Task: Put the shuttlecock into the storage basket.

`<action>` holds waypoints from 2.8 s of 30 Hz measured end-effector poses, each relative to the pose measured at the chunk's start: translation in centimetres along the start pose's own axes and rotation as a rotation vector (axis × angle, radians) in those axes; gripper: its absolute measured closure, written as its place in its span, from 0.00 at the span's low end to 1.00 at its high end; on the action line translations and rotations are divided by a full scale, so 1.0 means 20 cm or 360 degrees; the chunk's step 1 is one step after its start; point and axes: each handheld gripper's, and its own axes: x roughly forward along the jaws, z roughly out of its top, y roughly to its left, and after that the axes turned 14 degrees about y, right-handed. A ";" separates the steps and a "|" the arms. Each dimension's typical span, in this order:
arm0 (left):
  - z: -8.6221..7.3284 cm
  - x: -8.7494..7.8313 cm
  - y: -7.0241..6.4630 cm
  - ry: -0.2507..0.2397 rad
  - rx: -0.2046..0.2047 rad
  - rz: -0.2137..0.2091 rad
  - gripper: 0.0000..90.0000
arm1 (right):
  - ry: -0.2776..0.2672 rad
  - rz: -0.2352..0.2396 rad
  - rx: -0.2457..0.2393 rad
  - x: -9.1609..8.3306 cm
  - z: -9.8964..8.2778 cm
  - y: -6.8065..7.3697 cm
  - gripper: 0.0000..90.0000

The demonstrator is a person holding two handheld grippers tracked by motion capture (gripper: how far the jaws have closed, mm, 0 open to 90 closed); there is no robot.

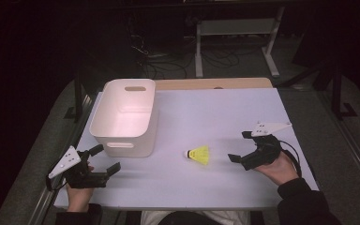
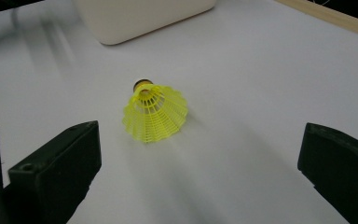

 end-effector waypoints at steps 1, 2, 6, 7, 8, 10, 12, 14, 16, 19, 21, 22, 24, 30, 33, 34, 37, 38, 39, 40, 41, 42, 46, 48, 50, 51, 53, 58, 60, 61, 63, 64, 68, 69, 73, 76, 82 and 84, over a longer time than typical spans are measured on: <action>0.00 0.00 0.00 -0.0001 0.0000 0.0000 0.00 | 0.0003 0.0002 -0.0007 0.00 0.00 0.00 0.00; 0.00 0.00 0.00 -0.0001 0.0000 -0.0001 0.00 | 0.0007 0.0007 -0.0015 0.00 0.01 0.01 0.00; 0.00 0.00 0.00 -0.0001 0.0000 -0.0001 0.00 | 0.0031 0.0027 -0.0050 0.02 0.03 0.04 0.00; 0.00 0.00 0.00 -0.0001 0.0000 0.0000 0.00 | 0.0036 0.0032 -0.0063 0.03 0.04 0.04 0.00; 0.00 0.00 0.00 -0.0001 0.0001 -0.0001 0.00 | 0.0043 0.0037 -0.0071 0.03 0.04 0.05 0.00; 0.00 0.00 0.00 -0.0001 0.0001 -0.0002 0.00 | 0.0053 0.0049 -0.0091 0.04 0.05 0.07 0.00; 0.00 0.00 0.00 -0.0001 0.0002 -0.0003 0.00 | 0.0064 0.0060 -0.0112 0.05 0.06 0.08 0.00; 0.00 0.00 0.00 -0.0001 0.0001 -0.0004 0.00 | 0.0079 0.0071 -0.0128 0.06 0.07 0.10 0.00; 0.00 0.00 0.00 -0.0001 0.0002 -0.0004 0.00 | 0.0091 0.0079 -0.0146 0.07 0.08 0.11 0.00; 0.00 0.00 0.00 -0.0001 0.0002 -0.0004 0.00 | 0.0104 0.0091 -0.0165 0.09 0.09 0.13 0.00; 0.00 0.00 0.00 -0.0002 0.0002 -0.0005 0.00 | 0.0113 0.0097 -0.0180 0.10 0.09 0.14 0.00; 0.00 0.00 0.00 -0.0002 0.0002 -0.0006 0.00 | 0.0118 0.0103 -0.0182 0.10 0.09 0.14 0.00; 0.00 0.00 0.00 -0.0002 0.0001 -0.0007 0.00 | 0.0126 0.0109 -0.0190 0.11 0.10 0.15 0.00; 0.00 0.00 0.00 -0.0001 0.0002 -0.0009 0.00 | 0.0148 0.0132 -0.0217 0.13 0.11 0.17 0.00; 0.00 0.00 0.00 -0.0001 0.0001 -0.0008 0.00 | 0.0162 0.0143 -0.0231 0.14 0.12 0.19 0.00; 0.00 0.00 0.00 -0.0001 0.0001 -0.0007 0.00 | 0.0168 0.0147 -0.0236 0.15 0.12 0.19 0.00; 0.00 0.00 0.00 -0.0001 0.0001 -0.0006 0.00 | 0.0185 0.0159 -0.0250 0.16 0.13 0.20 0.00; 0.00 0.00 0.00 -0.0001 0.0001 -0.0006 0.00 | 0.0185 0.0159 -0.0250 0.16 0.13 0.20 0.00; 0.00 0.00 0.00 0.0000 0.0001 -0.0008 0.00 | 0.0188 0.0163 -0.0256 0.17 0.13 0.21 0.00; 0.00 0.00 0.00 -0.0001 0.0001 -0.0007 0.00 | 0.0192 0.0176 -0.0266 0.18 0.13 0.21 0.00; 0.00 0.00 0.00 -0.0002 0.0001 -0.0007 0.00 | 0.0194 0.0179 -0.0266 0.18 0.13 0.21 0.00; 0.00 0.00 0.00 -0.0001 0.0001 -0.0006 0.00 | 0.0195 0.0183 -0.0265 0.18 0.14 0.22 0.00; 0.00 0.00 0.00 0.0001 0.0001 -0.0008 0.00 | 0.0220 0.0198 -0.0274 0.20 0.14 0.23 0.00; 0.00 0.00 0.00 0.0000 0.0001 -0.0007 0.00 | 0.0234 0.0206 -0.0281 0.21 0.14 0.23 0.00; 0.00 0.00 0.00 0.0000 0.0000 -0.0005 0.00 | 0.0249 0.0219 -0.0291 0.22 0.14 0.24 0.00; 0.00 0.00 0.00 0.0000 0.0000 -0.0006 0.00 | 0.0253 0.0223 -0.0300 0.22 0.14 0.24 0.00; 0.00 0.00 0.00 0.0000 0.0000 -0.0007 0.00 | 0.0261 0.0228 -0.0303 0.23 0.14 0.25 0.00; 0.00 0.00 0.00 0.0000 0.0001 -0.0007 0.00 | 0.0276 0.0239 -0.0313 0.25 0.15 0.26 0.00; 0.00 0.00 0.00 0.0000 0.0001 -0.0007 0.00 | 0.0277 0.0245 -0.0319 0.25 0.15 0.27 0.00; 0.00 0.00 0.00 0.0000 0.0001 -0.0007 0.00 | 0.0279 0.0246 -0.0326 0.26 0.15 0.27 0.00; 0.00 0.00 0.00 0.0000 0.0001 -0.0008 0.00 | 0.0286 0.0252 -0.0334 0.26 0.16 0.27 0.04; 0.00 0.00 0.00 0.0000 0.0001 -0.0007 0.00 | 0.0286 0.0267 -0.0344 0.26 0.16 0.27 0.07; 0.00 0.00 0.00 -0.0001 0.0001 -0.0006 0.00 | 0.0265 0.0280 -0.0364 0.26 0.16 0.27 0.15; 0.00 0.00 0.00 0.0000 0.0001 -0.0006 0.00 | 0.0259 0.0284 -0.0365 0.26 0.16 0.27 0.16; 0.00 0.00 0.00 -0.0002 0.0001 -0.0007 0.00 | 0.0272 0.0293 -0.0389 0.27 0.16 0.28 0.27; 0.00 0.00 0.00 -0.0002 0.0001 -0.0006 0.00 | 0.0286 0.0277 -0.0400 0.28 0.16 0.29 0.37; 0.00 0.00 0.00 -0.0003 0.0002 -0.0009 0.00 | 0.0287 0.0291 -0.0377 0.30 0.17 0.29 0.72; 0.00 0.00 0.00 -0.0003 0.0003 -0.0011 0.00 | 0.0318 0.0287 -0.0345 0.31 0.17 0.29 0.82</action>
